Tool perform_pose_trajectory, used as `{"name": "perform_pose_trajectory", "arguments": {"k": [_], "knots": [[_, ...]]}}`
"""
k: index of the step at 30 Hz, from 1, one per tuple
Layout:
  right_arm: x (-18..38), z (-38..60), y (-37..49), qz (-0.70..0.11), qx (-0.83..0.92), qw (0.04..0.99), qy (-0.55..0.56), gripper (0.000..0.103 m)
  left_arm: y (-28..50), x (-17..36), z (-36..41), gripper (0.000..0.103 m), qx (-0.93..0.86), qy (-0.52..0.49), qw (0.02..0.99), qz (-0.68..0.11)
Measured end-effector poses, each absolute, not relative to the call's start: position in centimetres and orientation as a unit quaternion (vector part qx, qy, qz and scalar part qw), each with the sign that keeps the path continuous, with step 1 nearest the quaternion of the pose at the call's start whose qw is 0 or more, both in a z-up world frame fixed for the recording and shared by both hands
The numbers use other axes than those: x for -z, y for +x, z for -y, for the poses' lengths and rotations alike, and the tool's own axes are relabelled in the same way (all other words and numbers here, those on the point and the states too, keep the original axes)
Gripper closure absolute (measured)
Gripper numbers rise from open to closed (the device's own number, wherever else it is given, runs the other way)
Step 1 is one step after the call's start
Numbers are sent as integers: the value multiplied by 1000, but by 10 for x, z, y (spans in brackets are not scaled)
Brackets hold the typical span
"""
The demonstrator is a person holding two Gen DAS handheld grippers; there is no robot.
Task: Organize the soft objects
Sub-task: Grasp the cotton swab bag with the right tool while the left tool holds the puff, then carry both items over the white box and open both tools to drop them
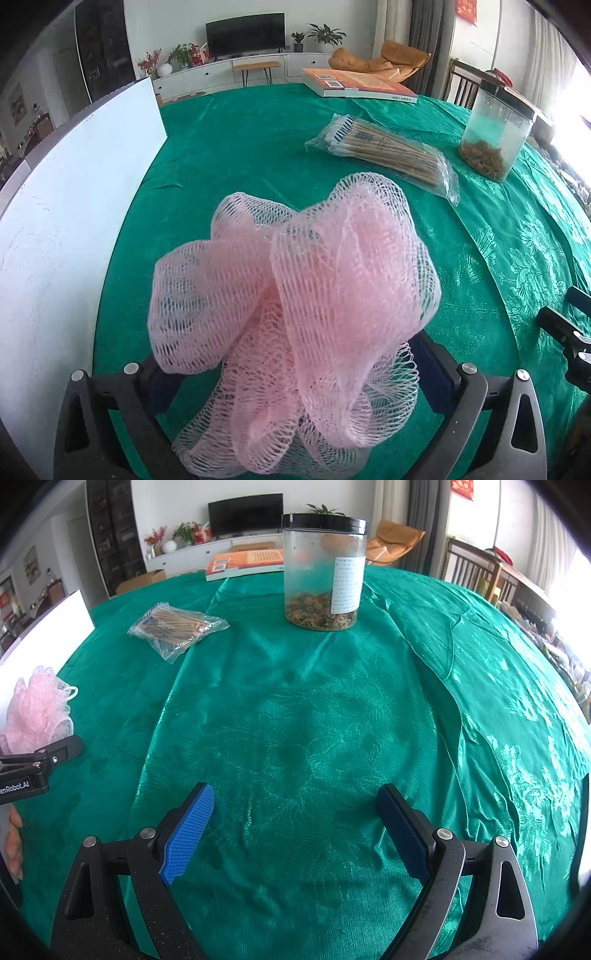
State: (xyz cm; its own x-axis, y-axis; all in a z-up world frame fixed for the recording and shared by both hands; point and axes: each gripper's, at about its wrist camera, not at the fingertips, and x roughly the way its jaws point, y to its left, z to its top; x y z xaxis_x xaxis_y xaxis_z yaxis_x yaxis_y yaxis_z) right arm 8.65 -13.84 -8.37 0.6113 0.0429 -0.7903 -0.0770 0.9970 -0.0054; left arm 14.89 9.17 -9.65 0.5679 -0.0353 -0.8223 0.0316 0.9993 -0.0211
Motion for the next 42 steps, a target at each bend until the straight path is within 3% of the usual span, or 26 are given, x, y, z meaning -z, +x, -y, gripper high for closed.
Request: {"name": "perform_pose_trajectory", "arguments": {"k": [6, 11, 17, 18, 19, 20, 22, 24, 31, 38, 42], "knots": [[57, 132, 121, -432, -105, 896, -6, 13, 147, 97, -95, 0, 20, -4, 887, -460], [25, 58, 199, -427, -199, 871, -139, 13, 148, 91, -93, 0, 39, 3, 876, -481], [53, -11, 261, -464, -234, 826, -217, 15, 146, 72, -95, 1, 53, 9, 881, -469], [59, -11, 267, -480, -238, 820, -202, 17, 146, 70, -95, 6, 59, 5, 882, -468], [63, -6, 270, -488, -234, 820, -187, 26, 147, 69, -96, 19, 65, 1, 881, -468], [65, 2, 270, -493, -225, 822, -172, 67, 148, 69, -96, 28, 73, -4, 880, -469], [59, 28, 260, -503, -227, 827, -111, 70, 149, 70, -94, 60, 87, -15, 875, -475], [53, 62, 237, -512, -212, 829, -72, 72, 148, 70, -95, 66, 94, -31, 876, -473], [35, 229, 147, -494, -85, 861, 87, 72, 146, 59, -87, 70, 113, -73, 876, -463], [37, 320, 204, -449, 31, 876, 173, 72, 149, 28, -81, 70, 112, -68, 883, -451], [57, 334, 234, -478, 54, 858, 181, 73, 145, 7, -94, 70, 114, -86, 884, -445]]}}
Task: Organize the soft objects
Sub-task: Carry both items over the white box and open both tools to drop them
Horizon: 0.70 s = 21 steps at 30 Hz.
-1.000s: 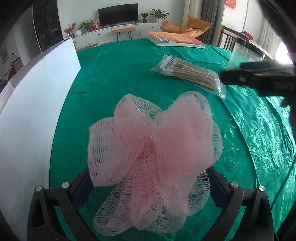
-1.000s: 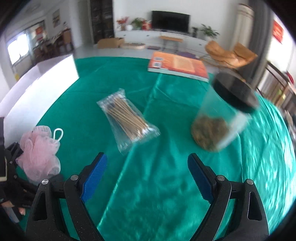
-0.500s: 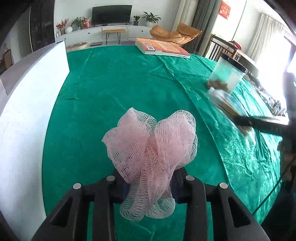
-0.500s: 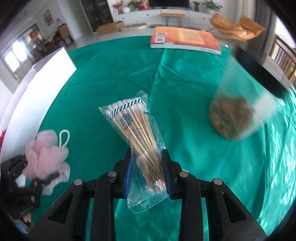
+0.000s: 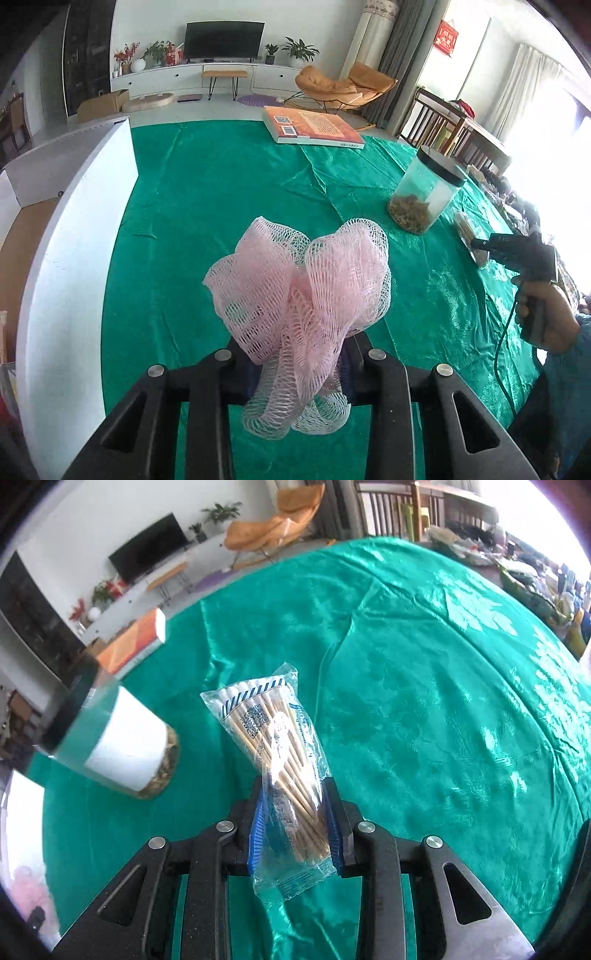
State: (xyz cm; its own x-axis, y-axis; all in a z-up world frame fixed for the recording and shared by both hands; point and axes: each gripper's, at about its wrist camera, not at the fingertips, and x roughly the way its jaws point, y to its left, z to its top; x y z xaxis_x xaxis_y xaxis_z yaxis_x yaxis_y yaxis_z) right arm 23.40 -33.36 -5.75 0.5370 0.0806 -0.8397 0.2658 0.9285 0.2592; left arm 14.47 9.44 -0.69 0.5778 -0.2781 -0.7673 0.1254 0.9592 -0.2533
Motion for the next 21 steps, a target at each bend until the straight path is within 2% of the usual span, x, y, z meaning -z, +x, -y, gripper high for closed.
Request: {"name": "perform_pose_trajectory", "arguments": {"k": [2, 6, 10, 13, 14, 15, 16, 17, 18, 19, 21], "knots": [[45, 337, 231, -466, 53, 862, 191, 75, 138, -11, -109, 70, 122, -106, 887, -434], [-14, 305, 200, -418, 11, 892, 173, 75, 119, -52, -159, 70, 109, -124, 902, -398], [-76, 212, 173, -395, -108, 899, 155, 75, 93, -73, -232, 70, 44, -125, 914, -384], [-100, 113, 156, -403, -231, 869, 170, 75, 68, -73, -287, 68, -25, -115, 914, -387], [-103, 79, 148, -407, -267, 856, 171, 75, 59, -70, -302, 65, -52, -111, 913, -389], [-106, 43, 140, -412, -301, 843, 168, 75, 50, -67, -317, 57, -76, -108, 911, -391], [-108, 8, 132, -418, -332, 830, 164, 75, 40, -61, -329, 43, -96, -107, 908, -394], [-107, -24, 123, -424, -359, 816, 161, 75, 32, -57, -340, 36, -116, -108, 904, -397], [-104, -54, 114, -431, -382, 802, 159, 75, 25, -51, -349, 23, -132, -108, 901, -399], [-99, -81, 106, -440, -401, 788, 157, 75, 17, -47, -356, 17, -146, -107, 899, -399], [-85, -129, 93, -461, -429, 763, 148, 71, 5, -39, -365, 16, -165, -102, 896, -400]]}}
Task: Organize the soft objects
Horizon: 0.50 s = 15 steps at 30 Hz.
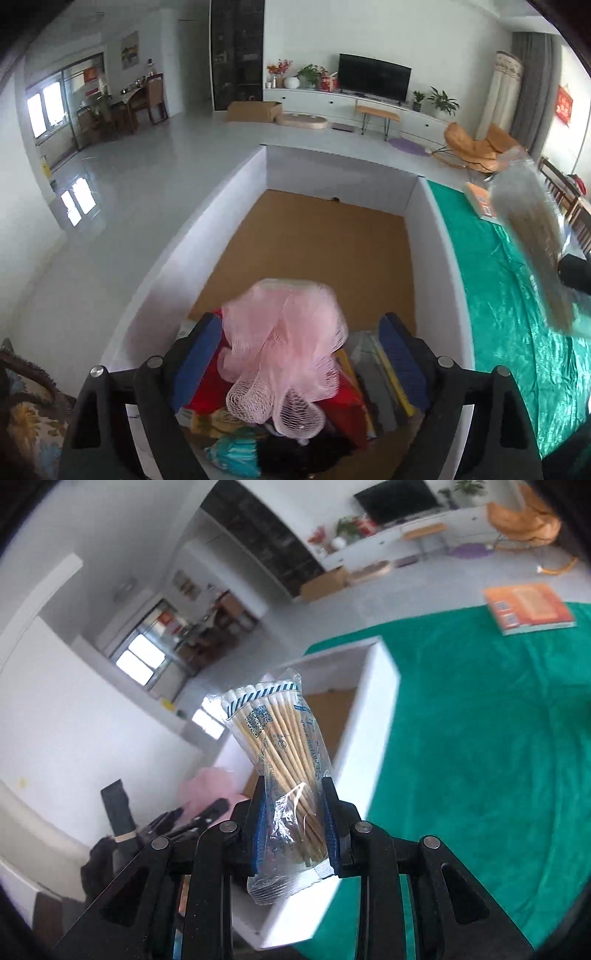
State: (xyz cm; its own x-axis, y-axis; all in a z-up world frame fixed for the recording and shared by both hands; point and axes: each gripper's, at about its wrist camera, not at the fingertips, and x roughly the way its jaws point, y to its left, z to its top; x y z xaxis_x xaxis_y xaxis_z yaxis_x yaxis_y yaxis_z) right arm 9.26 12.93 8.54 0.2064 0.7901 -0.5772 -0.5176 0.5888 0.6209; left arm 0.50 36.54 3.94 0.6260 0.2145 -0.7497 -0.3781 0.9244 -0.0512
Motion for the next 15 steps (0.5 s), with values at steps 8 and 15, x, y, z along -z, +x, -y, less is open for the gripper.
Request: {"name": "perform_pose_trajectory", "arguments": {"k": [8, 15], "knots": [[-53, -176, 74, -496, -446, 739, 90, 32, -20, -44, -369, 5, -217, -85, 901, -367], [-73, -169, 56, -419, -389, 818, -63, 32, -56, -59, -363, 3, -279, -92, 905, -308]]}}
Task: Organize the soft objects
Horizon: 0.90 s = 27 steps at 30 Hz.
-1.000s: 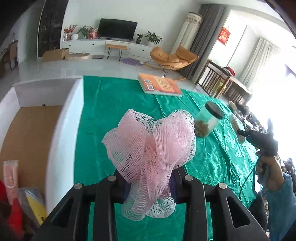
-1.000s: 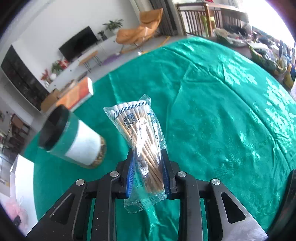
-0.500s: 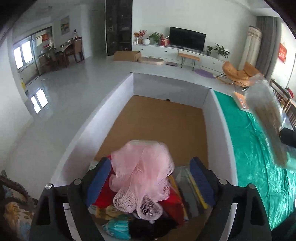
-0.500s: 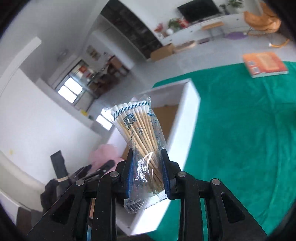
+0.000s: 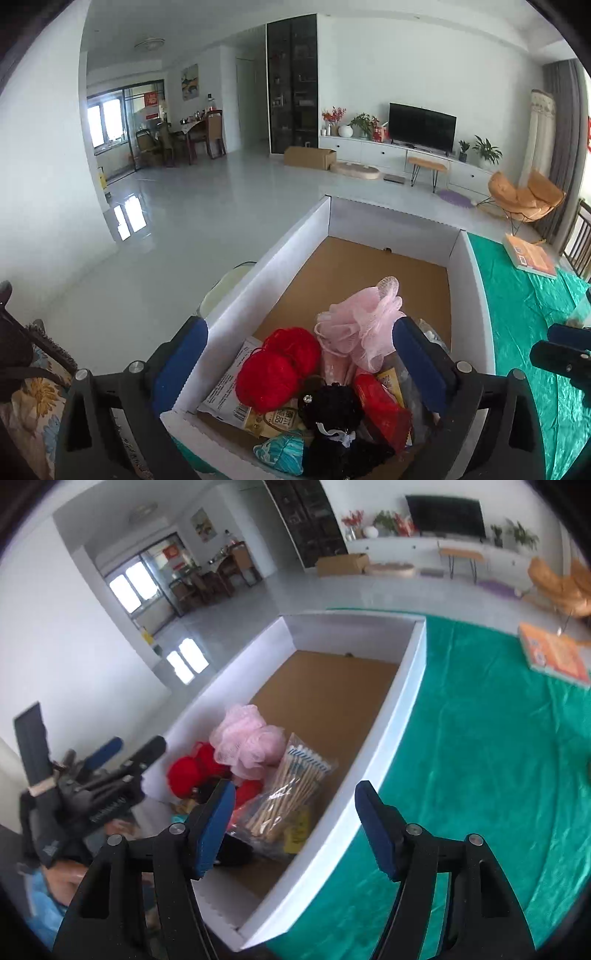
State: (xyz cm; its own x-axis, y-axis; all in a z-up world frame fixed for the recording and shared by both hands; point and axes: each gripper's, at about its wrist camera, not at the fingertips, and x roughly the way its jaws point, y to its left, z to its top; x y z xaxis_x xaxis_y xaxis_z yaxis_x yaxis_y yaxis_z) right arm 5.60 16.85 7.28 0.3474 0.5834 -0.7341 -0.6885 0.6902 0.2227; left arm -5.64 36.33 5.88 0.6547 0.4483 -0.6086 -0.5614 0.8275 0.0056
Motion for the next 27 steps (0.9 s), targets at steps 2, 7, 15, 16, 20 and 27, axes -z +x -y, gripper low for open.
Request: {"name": "perform_pose_trajectory", "arguments": {"k": [2, 7, 15, 16, 20, 27], "knots": [[-74, -173, 49, -407, -382, 824, -96, 31, -54, -58, -362, 3, -296, -89, 894, -326], [-74, -188, 35, -396, -377, 824, -146, 31, -56, -49, -359, 3, -326, -84, 876, -344], [-74, -203, 21, -394, -378, 817, -183, 31, -56, -47, -357, 3, -328, -77, 875, -349], [-74, -204, 20, -395, -378, 817, -185, 31, -56, -47, -357, 3, -328, -76, 874, -349], [-73, -207, 18, -393, -375, 817, -196, 31, -54, -49, -355, 3, -329, -72, 874, -351], [-72, -209, 15, -393, -374, 816, -202, 31, -53, -48, -353, 3, -329, -70, 874, -352]]}}
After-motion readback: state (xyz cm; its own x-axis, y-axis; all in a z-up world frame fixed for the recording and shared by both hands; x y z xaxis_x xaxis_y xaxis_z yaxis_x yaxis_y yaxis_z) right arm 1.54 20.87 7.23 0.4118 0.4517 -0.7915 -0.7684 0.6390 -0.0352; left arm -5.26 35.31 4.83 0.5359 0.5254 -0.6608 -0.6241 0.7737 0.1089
